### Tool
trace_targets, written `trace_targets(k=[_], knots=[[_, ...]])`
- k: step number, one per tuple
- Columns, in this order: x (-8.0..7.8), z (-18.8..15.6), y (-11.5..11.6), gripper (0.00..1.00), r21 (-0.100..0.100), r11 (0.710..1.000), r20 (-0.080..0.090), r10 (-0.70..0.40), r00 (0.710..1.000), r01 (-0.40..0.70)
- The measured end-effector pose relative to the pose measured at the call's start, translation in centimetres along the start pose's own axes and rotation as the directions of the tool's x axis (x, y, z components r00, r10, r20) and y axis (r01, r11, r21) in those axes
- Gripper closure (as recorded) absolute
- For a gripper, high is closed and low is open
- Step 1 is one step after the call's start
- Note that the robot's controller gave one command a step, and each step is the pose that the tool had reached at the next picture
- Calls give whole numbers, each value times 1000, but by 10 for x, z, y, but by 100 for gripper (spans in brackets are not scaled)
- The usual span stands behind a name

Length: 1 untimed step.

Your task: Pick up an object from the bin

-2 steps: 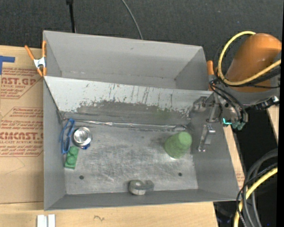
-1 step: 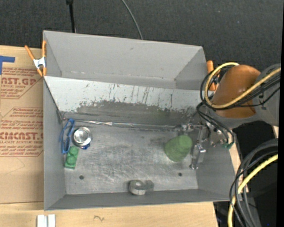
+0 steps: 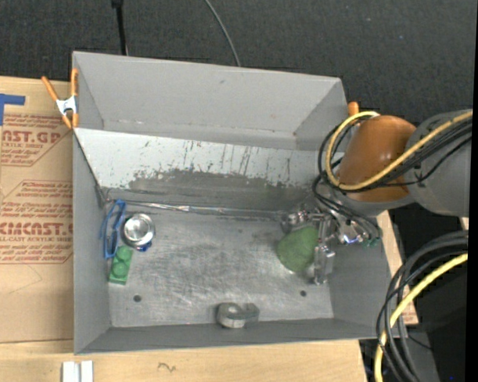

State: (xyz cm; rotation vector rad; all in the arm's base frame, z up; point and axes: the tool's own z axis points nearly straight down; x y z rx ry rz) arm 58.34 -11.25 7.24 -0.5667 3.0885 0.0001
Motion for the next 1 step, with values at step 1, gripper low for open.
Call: trace_targets(k=[1], knots=[[-3,-2,0,100,3,1000,9,0,1000,0]])
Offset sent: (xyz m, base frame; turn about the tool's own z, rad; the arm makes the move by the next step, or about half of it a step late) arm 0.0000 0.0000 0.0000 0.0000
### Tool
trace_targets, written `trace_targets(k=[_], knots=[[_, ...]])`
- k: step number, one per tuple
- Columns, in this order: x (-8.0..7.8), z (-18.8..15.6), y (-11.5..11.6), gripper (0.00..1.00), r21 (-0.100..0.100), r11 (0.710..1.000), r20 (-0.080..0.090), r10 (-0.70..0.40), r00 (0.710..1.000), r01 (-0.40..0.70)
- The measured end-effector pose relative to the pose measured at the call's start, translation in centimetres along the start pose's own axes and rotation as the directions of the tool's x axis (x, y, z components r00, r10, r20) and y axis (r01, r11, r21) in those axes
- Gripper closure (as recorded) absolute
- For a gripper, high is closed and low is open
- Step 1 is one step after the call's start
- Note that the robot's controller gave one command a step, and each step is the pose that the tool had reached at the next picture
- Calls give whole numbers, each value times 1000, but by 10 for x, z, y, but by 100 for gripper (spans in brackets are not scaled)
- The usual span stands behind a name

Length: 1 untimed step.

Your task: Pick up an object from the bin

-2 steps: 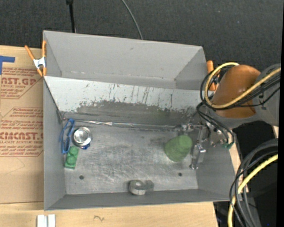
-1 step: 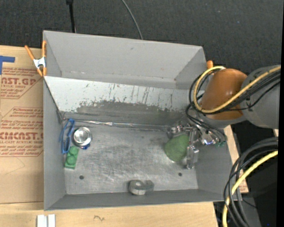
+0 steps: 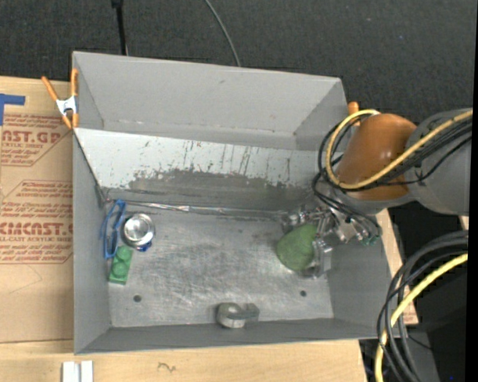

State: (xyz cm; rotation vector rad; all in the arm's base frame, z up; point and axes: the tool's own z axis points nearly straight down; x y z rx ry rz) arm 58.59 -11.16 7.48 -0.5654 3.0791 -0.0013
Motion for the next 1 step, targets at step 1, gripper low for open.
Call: trace_targets(k=[1], knots=[[-1,-142,-1,100,-2,878,-3,-480,878,480]])
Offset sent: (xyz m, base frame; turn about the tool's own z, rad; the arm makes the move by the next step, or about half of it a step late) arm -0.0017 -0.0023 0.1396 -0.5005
